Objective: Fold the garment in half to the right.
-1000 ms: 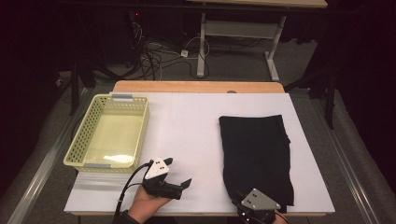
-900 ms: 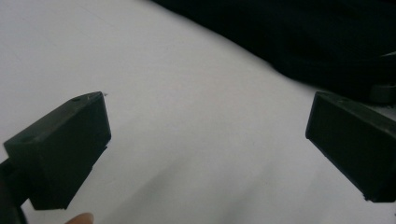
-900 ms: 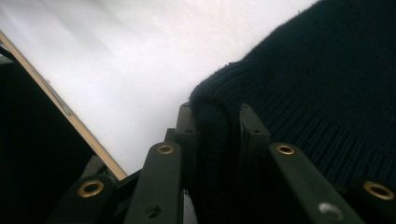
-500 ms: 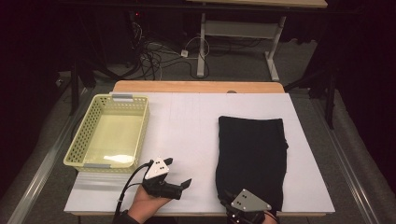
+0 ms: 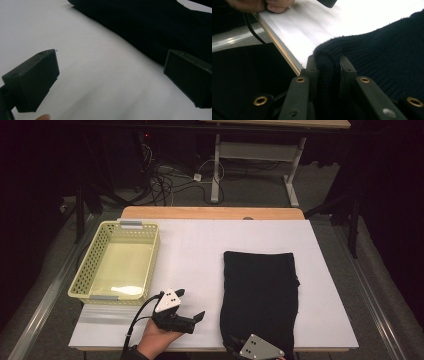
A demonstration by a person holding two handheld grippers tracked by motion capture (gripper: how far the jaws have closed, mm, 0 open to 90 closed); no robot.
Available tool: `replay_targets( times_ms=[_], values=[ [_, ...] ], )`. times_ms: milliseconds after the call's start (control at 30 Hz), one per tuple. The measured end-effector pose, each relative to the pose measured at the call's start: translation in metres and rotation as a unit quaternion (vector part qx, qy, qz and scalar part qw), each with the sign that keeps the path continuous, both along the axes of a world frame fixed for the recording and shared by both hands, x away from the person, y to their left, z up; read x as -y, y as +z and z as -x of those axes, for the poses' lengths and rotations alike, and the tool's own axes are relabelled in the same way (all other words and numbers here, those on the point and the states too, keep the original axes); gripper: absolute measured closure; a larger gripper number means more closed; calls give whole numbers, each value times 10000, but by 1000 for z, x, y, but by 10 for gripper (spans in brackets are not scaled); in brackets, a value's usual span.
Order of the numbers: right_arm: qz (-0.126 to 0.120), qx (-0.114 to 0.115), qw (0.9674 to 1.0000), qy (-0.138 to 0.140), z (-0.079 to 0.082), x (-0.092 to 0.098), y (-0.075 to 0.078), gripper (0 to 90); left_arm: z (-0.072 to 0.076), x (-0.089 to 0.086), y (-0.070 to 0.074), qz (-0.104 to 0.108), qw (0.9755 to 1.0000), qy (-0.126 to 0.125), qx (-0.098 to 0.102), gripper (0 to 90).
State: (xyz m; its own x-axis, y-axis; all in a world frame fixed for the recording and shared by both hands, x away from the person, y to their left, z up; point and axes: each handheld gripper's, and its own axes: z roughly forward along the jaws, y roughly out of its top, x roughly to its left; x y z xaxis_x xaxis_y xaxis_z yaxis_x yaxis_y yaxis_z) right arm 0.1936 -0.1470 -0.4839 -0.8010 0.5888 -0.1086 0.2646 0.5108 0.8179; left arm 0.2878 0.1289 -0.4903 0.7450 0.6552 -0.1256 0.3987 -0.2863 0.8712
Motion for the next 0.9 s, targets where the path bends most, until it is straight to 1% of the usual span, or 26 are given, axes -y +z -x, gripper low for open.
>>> replay_targets(
  times_ms=[33,133,167,233,333,433,533,600,767,833,900],
  values=[
    [7,-14,10000,-4,0,0,0,751,0,0,0,1,10000,30,-8,0],
    [10,-12,10000,-1,0,0,-1,750,-4,1,4,55,9999,100,-126,0],
    [10,-23,10000,-4,0,0,-2,750,-6,1,6,125,9997,107,-162,0],
    [18,-41,10000,-5,0,0,-3,749,-10,3,12,172,9997,136,-145,0],
    [16,-43,10000,-6,0,0,-3,748,-19,11,20,211,9996,139,-159,0],
    [-6,-77,10000,-13,-1,1,-3,746,-32,22,24,205,9995,124,-208,0],
    [5,-60,10000,-19,0,0,-3,746,-46,34,26,218,9993,118,-276,0],
    [6,-60,10000,-11,0,1,-3,745,-55,42,27,180,9993,118,-314,10],
    [29,-53,10000,-15,0,0,-4,745,-79,63,25,79,9988,148,-464,33],
    [47,-49,10000,-18,0,-1,-5,745,-90,72,23,46,9982,164,-575,40],
    [50,-59,10000,-17,0,-1,-5,745,-102,81,21,43,9976,175,-664,68]
  ],
)
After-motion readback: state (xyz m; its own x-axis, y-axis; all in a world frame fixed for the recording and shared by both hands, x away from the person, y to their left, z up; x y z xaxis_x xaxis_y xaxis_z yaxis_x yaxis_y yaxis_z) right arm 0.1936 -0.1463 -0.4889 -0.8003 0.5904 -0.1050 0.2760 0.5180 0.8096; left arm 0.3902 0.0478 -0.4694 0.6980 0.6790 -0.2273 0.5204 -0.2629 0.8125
